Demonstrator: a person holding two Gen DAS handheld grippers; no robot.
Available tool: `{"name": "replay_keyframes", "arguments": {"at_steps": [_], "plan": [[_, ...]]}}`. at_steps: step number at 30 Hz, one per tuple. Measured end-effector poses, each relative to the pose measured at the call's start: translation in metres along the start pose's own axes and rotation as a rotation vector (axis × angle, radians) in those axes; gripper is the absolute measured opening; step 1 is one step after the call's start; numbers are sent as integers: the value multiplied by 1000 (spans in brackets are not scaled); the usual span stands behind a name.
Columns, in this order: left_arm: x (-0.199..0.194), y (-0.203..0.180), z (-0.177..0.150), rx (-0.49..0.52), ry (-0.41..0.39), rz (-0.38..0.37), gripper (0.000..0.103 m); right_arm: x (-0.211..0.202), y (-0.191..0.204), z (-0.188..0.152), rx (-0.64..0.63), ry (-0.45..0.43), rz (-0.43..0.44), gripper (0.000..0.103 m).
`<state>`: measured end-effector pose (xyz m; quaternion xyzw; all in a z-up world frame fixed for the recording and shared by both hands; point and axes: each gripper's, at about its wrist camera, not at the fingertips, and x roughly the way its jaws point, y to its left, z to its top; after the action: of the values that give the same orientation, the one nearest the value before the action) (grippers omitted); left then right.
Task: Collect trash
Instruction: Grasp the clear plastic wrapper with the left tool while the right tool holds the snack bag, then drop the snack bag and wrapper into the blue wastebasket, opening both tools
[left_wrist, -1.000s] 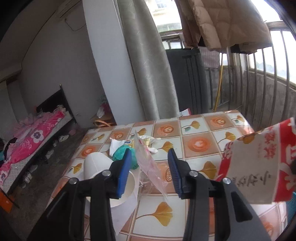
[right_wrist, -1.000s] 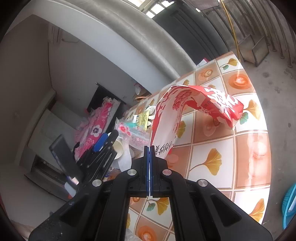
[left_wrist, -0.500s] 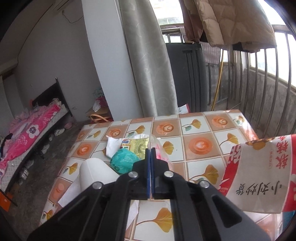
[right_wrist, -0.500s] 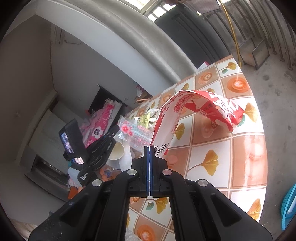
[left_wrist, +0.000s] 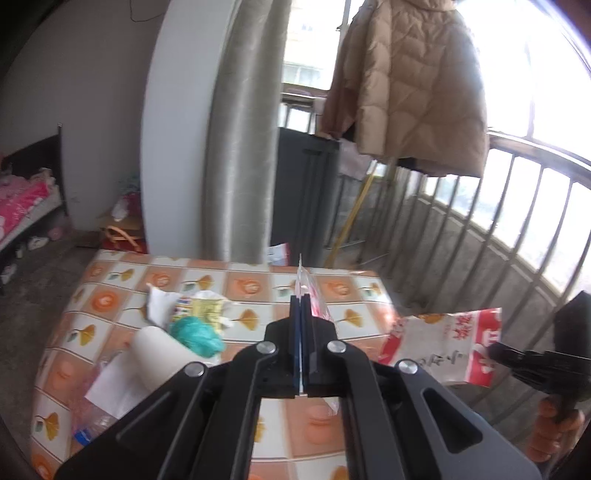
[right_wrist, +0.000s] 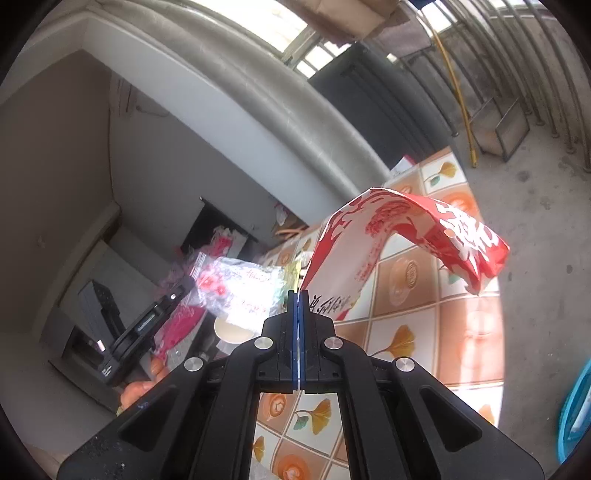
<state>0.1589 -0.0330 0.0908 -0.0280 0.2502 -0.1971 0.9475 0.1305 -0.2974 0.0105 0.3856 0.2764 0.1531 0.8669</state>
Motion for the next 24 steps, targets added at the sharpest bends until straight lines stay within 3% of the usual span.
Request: {"name": "replay_keyframes", "arguments": {"at_steps": [4, 9, 15, 17, 24], "plan": [[-4, -46, -2, 18, 18, -139, 0, -44, -10, 3, 16, -67, -37, 0], [3, -129, -27, 131, 87, -286, 0, -107, -34, -9, 66, -157, -143, 0], [34, -234, -76, 257, 220, -447, 0, -167, -104, -42, 305, -223, -308, 0], [48, -266, -93, 307, 259, -467, 0, -181, -135, -57, 408, -237, -349, 0], [95, -350, -163, 443, 389, -494, 0, -203, -234, -95, 718, -264, -352, 0]]}}
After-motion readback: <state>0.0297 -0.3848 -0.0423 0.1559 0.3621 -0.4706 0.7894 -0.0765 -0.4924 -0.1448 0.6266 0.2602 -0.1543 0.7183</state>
